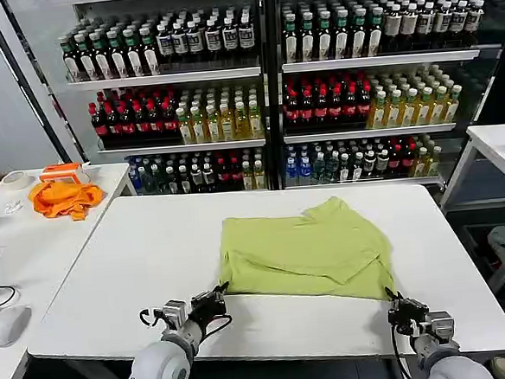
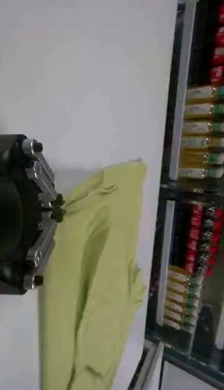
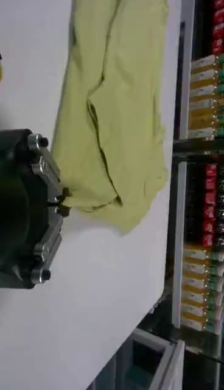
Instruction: Fold and organize the clothes.
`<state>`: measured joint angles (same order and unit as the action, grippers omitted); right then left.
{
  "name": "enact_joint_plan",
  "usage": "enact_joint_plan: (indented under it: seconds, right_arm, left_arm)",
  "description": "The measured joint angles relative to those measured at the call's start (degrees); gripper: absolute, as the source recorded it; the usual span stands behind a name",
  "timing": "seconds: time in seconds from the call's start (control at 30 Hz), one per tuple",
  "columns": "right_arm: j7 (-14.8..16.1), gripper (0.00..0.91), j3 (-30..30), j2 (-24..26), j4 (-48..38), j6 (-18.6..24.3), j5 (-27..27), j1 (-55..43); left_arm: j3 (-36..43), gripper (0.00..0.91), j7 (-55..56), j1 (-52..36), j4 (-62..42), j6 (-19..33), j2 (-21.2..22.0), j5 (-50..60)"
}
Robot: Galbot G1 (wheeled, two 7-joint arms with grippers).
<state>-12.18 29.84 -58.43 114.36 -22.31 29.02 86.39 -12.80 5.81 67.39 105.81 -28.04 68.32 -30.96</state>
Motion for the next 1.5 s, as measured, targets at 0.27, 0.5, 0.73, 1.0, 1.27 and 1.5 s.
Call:
enact_joint_plan:
  seconds: [0.27,0.5,0.73,1.0,1.27,1.5]
  right_arm:
    - [-0.2,0.0,1.4,0.3,4.8,-0.3,-1.3,5.3]
    - [-0.4,0.0,1.7,-0.3,9.4,-0.7,-3.4,11.2]
    - [-0.4,0.907,1.9,-1.1,12.5,-2.1,-6.1,15.4]
    - [-0.3,0.907,3.5,-1.2,16.0,-2.6,-8.1,18.6]
    - [-1.2,0.907,5.9,0.3,18.9,-3.9,-6.8,17.6]
    - [-2.6,0.907,4.1,2.8,15.1,-5.6,-2.7,7.8]
  left_arm:
    - [-2.0,0.02,0.3,5.3,5.5,-0.4,-0.3,0.3]
    - [-4.5,0.02,0.4,12.8,12.0,-0.3,-0.1,0.9]
    - [-7.4,0.907,0.5,19.0,16.3,-0.8,-0.7,1.5]
    - [-10.4,0.907,0.3,22.7,19.6,-2.3,-2.2,2.2]
    - [-13.3,0.907,0.5,24.2,23.1,-3.2,-4.2,2.9]
    - [-13.4,0.907,1.6,21.2,22.6,-3.3,-5.9,0.6]
